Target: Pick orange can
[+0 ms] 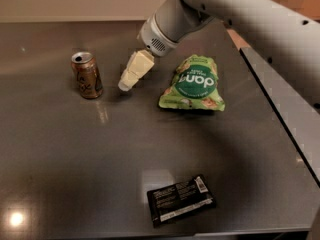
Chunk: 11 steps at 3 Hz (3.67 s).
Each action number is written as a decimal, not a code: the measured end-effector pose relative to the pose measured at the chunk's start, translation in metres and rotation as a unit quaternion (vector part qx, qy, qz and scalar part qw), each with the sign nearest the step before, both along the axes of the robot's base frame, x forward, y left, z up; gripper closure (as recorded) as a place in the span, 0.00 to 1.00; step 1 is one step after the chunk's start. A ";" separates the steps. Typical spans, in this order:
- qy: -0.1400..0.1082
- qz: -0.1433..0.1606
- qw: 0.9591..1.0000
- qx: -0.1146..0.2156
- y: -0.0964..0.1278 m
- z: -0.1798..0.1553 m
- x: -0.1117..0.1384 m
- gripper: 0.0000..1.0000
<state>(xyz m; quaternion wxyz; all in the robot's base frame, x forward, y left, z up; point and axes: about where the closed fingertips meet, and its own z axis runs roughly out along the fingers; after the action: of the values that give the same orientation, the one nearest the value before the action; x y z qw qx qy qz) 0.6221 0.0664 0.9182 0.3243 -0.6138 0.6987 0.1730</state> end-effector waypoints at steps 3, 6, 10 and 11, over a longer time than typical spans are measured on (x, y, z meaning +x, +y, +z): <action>0.008 0.040 0.998 0.046 0.075 -0.017 0.022 0.00; 0.029 0.068 0.995 0.066 0.120 -0.024 0.018 0.00; 0.025 0.088 0.993 0.077 0.111 0.012 0.005 0.87; 0.017 0.105 0.992 0.072 0.092 0.037 -0.011 1.00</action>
Offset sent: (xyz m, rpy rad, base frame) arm 0.0306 0.0809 -0.0178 0.1016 -0.0023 0.0854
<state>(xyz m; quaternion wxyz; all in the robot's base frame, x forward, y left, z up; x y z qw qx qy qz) 0.6115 0.1581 0.9555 0.3360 -0.6557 0.6214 0.2664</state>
